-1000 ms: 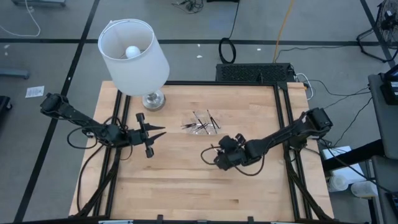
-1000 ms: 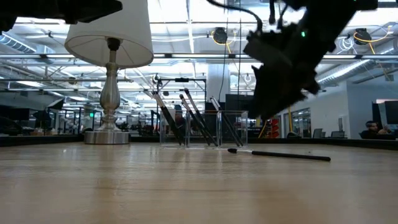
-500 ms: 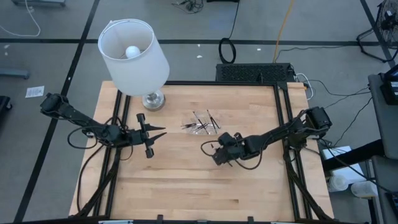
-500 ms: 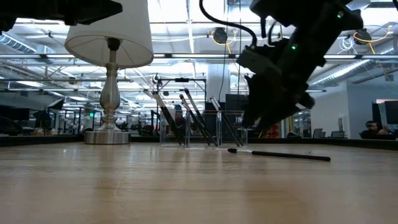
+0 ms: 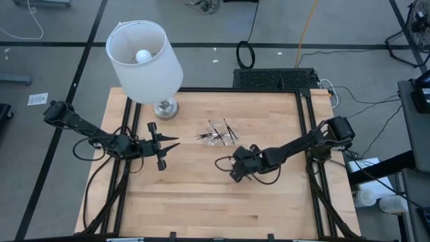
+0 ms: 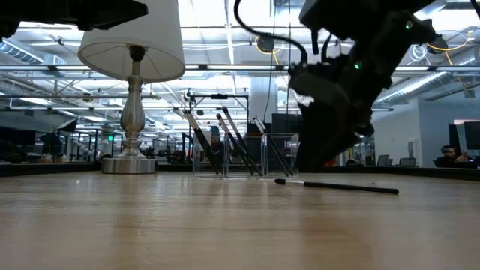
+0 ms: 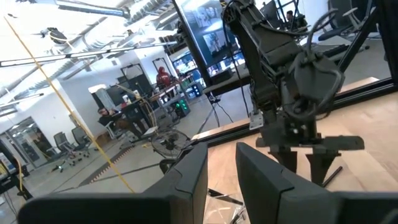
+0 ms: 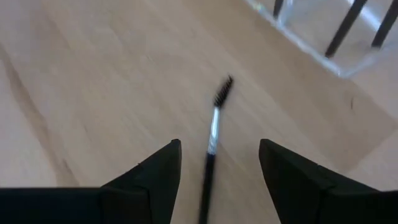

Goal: Put items in baskets/containers
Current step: Put the brow brush into the transparent organizer

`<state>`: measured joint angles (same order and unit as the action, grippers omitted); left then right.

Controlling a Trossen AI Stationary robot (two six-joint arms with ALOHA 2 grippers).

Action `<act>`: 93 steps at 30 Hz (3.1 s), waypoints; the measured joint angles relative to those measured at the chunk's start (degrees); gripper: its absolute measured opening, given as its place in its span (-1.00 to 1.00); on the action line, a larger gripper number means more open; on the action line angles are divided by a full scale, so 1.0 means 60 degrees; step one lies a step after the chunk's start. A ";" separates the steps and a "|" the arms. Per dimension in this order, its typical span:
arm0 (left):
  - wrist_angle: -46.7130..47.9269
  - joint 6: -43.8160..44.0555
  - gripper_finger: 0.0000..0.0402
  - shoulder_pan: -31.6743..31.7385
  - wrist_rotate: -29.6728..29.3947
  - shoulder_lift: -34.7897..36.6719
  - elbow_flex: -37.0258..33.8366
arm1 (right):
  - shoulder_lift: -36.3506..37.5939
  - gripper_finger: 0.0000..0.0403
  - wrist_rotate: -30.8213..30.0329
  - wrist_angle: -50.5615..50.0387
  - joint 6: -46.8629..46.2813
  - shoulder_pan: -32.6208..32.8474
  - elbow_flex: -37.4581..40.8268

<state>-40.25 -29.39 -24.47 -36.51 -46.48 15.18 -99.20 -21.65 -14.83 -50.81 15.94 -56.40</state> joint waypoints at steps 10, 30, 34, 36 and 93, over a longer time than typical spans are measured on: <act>-0.0007 -0.0015 -0.54 0.0000 -0.0004 0.0001 0.0000 | -0.0738 0.01 0.0353 0.0015 -0.0158 -0.0292 -0.0086; 0.0033 -0.0153 -0.54 0.0000 -0.0007 0.0000 0.0000 | -0.0904 -0.57 0.0268 -0.0166 0.0645 -0.0425 -0.0070; 0.0033 -0.0149 -0.54 0.0000 -0.0007 0.0000 0.0000 | -0.0907 -0.83 0.0207 -0.0076 0.0894 -0.0433 -0.0063; 0.0033 -0.0149 -0.54 0.0000 -0.0007 0.0000 0.0000 | -0.0899 -0.94 0.0129 -0.0028 0.0948 -0.0433 -0.0063; 0.0364 -0.0069 -0.54 0.0000 0.0127 0.0004 0.0000 | 0.1726 -1.00 0.0905 1.4566 1.0336 -0.0090 0.3445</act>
<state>-38.07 -29.80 -24.47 -35.75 -46.46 15.18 -88.84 -16.22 72.57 11.20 15.40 -35.73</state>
